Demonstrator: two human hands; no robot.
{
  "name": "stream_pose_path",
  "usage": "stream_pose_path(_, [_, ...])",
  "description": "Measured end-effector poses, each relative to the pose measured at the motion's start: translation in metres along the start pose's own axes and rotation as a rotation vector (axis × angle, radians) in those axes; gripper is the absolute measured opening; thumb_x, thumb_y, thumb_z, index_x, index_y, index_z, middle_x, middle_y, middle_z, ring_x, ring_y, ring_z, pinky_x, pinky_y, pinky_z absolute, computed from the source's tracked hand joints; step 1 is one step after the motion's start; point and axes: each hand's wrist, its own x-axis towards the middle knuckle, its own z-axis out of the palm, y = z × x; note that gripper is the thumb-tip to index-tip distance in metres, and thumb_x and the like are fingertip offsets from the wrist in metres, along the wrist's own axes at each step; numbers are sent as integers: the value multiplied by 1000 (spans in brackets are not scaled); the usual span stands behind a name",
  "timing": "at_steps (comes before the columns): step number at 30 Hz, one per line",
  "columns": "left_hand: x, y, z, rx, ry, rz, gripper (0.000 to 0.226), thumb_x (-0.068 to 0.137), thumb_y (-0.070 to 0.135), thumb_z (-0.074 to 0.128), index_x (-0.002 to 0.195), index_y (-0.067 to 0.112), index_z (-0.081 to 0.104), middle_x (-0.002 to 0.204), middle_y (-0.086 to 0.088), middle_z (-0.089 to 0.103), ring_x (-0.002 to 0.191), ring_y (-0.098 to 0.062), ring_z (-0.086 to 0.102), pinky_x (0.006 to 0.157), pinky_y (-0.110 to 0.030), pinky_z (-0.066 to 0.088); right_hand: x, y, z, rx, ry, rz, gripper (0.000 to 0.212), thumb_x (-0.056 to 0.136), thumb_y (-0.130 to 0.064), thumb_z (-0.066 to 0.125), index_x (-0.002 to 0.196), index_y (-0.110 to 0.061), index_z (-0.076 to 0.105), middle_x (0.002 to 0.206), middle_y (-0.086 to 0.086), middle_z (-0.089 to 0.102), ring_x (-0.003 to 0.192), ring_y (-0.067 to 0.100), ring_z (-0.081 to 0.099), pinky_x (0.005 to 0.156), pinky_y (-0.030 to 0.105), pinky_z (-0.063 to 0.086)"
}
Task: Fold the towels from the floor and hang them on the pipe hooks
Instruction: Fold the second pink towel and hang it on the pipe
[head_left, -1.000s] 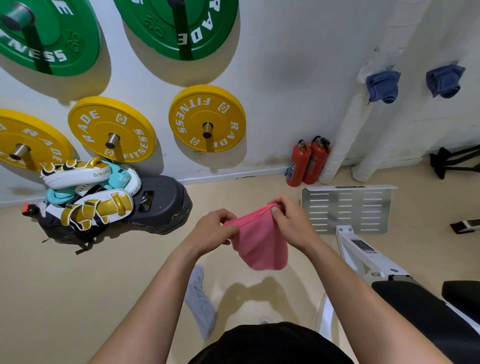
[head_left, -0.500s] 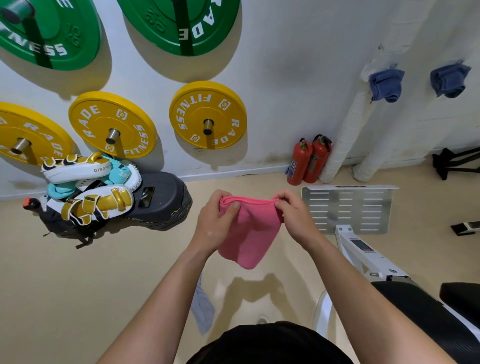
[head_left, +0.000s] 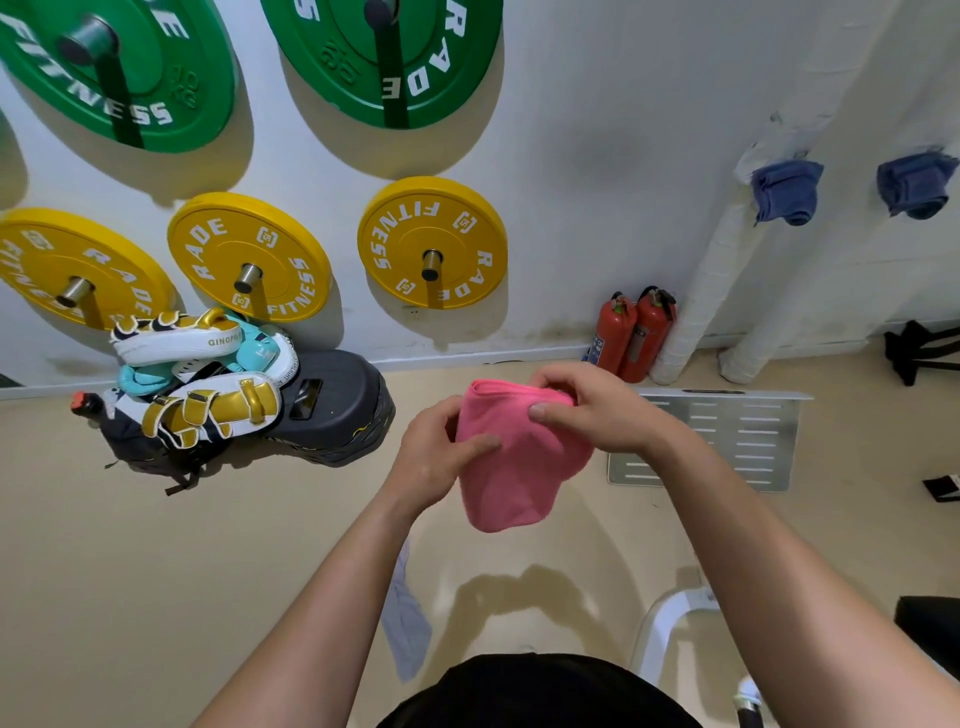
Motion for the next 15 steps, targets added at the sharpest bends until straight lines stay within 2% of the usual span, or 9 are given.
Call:
stream_pose_path(3, [-1,-3,-3,-33,0,18,6,86,13,75,86,12,70,73,4,63,67,-9,52,64,-25,42,3,1,-6,-78,-11,62,9,85,-31,63,91,-38,63,84,-10,66,79,10,60,70,32,46])
stream_pose_path(6, [-1,7,1,-30,-10,57,5,87,14,74,86,11,69,72,-1,63,68,-8,52,62,-23,41,5,-6,-6,-53,-58,94,9,82,-31,68,88,-36,62,78,-6,65,72,10,59,70,36,48])
stream_pose_path(9, [1,14,4,-6,-26,97,3,86,21,74,87,19,72,78,-1,69,71,-8,57,66,-23,44,8,-17,-1,-6,-38,52,17,83,-39,74,92,-30,62,81,-10,65,75,5,60,70,27,48])
stream_pose_path(12, [2,14,4,25,5,100,8,84,26,76,84,30,69,73,13,66,68,-3,55,63,-18,43,13,-25,4,-45,60,-47,14,91,-27,68,81,-24,58,68,-10,55,67,3,51,61,22,38])
stream_pose_path(15, [1,2,3,84,31,39,16,81,29,81,80,33,66,69,16,66,65,-1,55,60,-16,44,19,-37,0,-68,164,-93,19,95,-27,61,79,-26,53,70,-6,56,69,8,50,62,24,37])
